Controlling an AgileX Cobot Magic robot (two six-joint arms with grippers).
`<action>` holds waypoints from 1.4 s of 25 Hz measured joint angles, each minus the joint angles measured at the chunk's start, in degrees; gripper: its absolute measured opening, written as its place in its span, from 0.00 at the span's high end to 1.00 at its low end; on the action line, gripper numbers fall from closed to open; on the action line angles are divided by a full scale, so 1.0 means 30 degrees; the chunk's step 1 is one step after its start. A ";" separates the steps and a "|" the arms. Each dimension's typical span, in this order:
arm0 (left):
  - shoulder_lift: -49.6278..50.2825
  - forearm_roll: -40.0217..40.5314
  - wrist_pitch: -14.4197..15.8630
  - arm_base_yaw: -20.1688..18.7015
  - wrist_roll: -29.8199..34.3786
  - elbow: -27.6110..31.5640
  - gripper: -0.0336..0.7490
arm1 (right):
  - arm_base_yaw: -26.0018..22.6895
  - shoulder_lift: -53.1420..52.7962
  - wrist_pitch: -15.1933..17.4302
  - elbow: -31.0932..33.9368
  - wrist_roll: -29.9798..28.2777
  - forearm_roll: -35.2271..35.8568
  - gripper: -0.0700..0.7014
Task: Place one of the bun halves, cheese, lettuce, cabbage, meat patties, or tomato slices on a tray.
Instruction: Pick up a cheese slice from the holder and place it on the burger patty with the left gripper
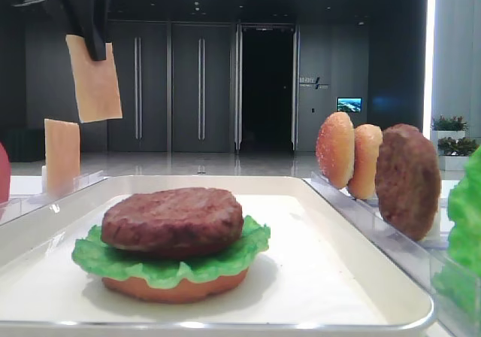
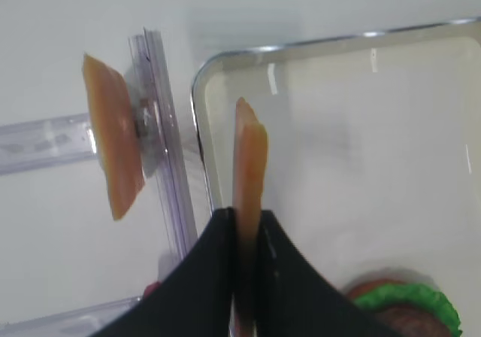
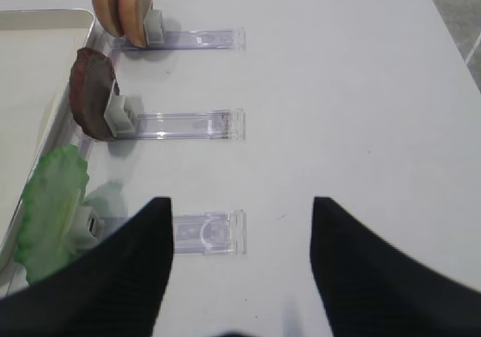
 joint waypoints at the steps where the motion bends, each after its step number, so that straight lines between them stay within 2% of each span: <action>1: -0.0140 -0.0164 0.0000 0.0000 -0.0015 0.0422 0.91 | 0.0000 0.0000 0.0000 0.0000 0.0000 0.0000 0.37; 9: -0.1758 -0.1712 -0.0055 0.0000 0.0159 0.3017 0.91 | 0.0000 0.0000 0.0000 0.0000 0.0000 0.0000 0.37; 21: -0.3797 -0.4260 -0.2048 0.0000 0.1844 0.6176 0.91 | 0.0000 0.0000 0.0000 0.0000 0.0000 0.0000 0.37; 24: -0.4443 -0.5101 -0.2773 0.0000 0.2600 0.7366 0.91 | 0.0000 0.0000 0.0000 0.0000 0.0000 0.0000 0.37; 32: -0.5763 -0.9323 -0.6080 -0.0021 0.5512 1.1831 0.91 | 0.0000 0.0000 0.0000 0.0000 0.0000 0.0000 0.37; 35: -0.6216 -1.1091 -0.6760 -0.0110 0.6848 1.3302 0.91 | 0.0000 0.0000 0.0000 0.0000 0.0000 0.0000 0.37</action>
